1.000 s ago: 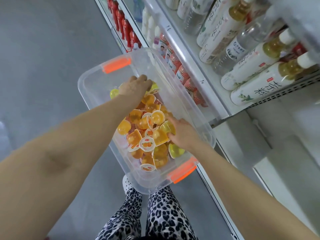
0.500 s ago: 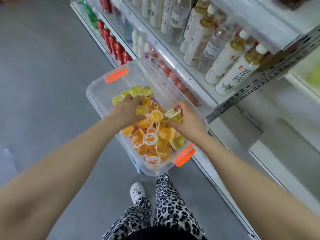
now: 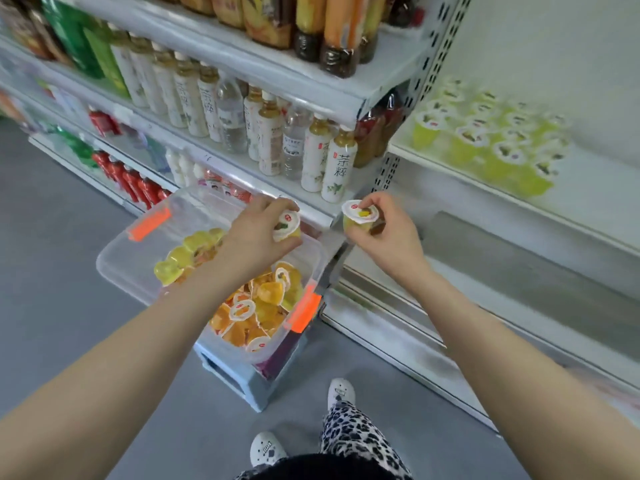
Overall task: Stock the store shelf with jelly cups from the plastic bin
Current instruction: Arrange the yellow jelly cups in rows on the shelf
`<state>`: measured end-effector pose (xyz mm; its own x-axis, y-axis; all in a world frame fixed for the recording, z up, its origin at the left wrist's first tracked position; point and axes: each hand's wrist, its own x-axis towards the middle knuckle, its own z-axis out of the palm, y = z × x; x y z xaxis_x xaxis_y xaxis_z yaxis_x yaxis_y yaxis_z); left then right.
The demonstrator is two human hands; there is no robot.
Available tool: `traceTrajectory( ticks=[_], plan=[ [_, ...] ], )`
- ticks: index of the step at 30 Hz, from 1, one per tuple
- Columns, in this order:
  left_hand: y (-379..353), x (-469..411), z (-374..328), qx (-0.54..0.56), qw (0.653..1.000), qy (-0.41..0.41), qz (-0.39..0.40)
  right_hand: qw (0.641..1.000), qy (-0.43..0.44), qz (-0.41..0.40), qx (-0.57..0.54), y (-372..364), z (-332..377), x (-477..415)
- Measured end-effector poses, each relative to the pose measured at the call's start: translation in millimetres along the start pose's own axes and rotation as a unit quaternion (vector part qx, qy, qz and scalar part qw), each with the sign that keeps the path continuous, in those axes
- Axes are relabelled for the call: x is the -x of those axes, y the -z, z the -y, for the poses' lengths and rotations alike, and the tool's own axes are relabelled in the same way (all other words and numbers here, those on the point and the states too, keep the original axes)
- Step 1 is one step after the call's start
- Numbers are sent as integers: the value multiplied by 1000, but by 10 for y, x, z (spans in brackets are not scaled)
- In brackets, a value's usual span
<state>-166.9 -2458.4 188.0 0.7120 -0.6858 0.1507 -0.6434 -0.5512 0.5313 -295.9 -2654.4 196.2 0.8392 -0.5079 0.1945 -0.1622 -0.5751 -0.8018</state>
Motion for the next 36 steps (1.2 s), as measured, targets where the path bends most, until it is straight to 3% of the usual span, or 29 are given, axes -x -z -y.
traceTrajectory(
  ticks=[11, 16, 24, 36],
  plan=[
    [-99, -799, -1625, 33, 989, -141, -28, 979, 33, -200, 19, 1896, -170, -34],
    [-292, -1166, -2444, 73, 982, -167, -44, 971, 2, -234, 53, 2833, -548, -115],
    [-704, -1746, -3312, 81, 980, -163, -81, 969, -96, -184, 131, 3752, -1360, -699],
    [-1108, -2236, -3672, 76, 986, -95, -117, 978, -67, -88, 179, 3876, -2182, -1626]
  ],
)
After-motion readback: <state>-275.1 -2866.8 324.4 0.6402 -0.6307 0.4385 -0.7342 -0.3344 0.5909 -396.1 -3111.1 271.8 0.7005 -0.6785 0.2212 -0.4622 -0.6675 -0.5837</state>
